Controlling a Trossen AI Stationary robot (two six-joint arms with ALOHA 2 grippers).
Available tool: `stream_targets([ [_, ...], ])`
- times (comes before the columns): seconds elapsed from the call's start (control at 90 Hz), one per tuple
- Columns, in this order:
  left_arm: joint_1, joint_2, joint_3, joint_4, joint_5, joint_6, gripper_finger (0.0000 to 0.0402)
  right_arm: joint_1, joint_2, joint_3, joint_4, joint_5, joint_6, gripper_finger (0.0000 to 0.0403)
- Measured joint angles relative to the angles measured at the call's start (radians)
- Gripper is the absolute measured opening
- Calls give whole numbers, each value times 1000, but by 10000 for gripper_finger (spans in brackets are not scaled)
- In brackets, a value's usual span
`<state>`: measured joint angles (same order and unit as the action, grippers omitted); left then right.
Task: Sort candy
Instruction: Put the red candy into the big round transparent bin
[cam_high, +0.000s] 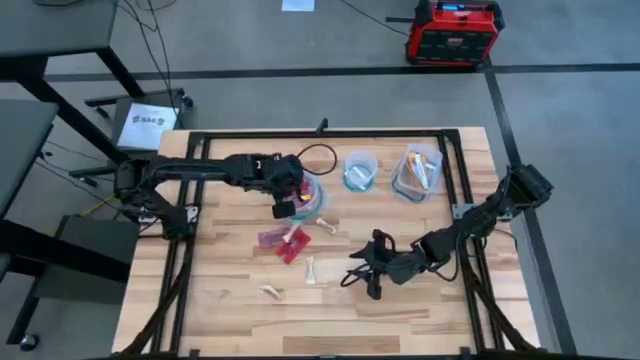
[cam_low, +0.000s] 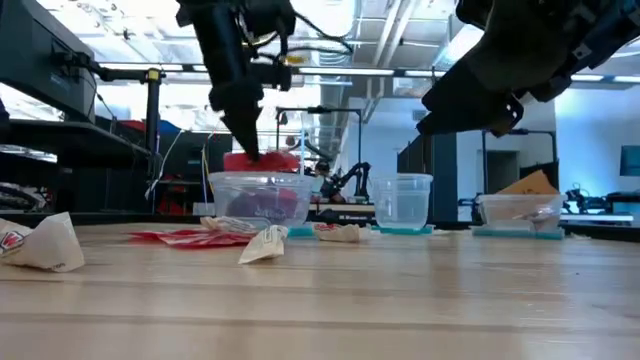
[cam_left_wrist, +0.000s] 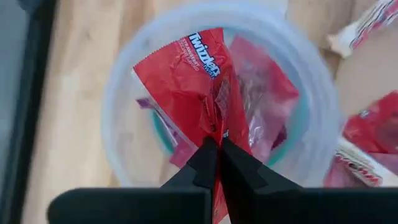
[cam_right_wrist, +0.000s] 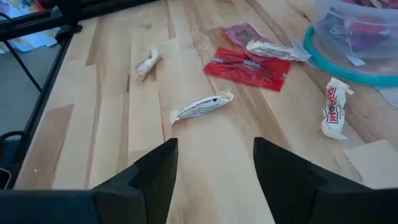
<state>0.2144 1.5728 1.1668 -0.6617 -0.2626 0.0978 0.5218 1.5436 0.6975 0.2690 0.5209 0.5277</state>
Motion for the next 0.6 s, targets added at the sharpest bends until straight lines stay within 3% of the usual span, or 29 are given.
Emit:
stream_targets([
  [0.267, -1, -2, -22, -1, 0, 48, 10, 0, 0, 0, 1, -3, 27, 194],
  [0.478, 0, -2, -21, -9, -3, 50, 71, -8, 0, 0, 1, -8, 29, 194],
  [0.6, -2, -2, 11, -105, -8, 22, 108, -8, 0, 0, -2, -7, 25, 194],
])
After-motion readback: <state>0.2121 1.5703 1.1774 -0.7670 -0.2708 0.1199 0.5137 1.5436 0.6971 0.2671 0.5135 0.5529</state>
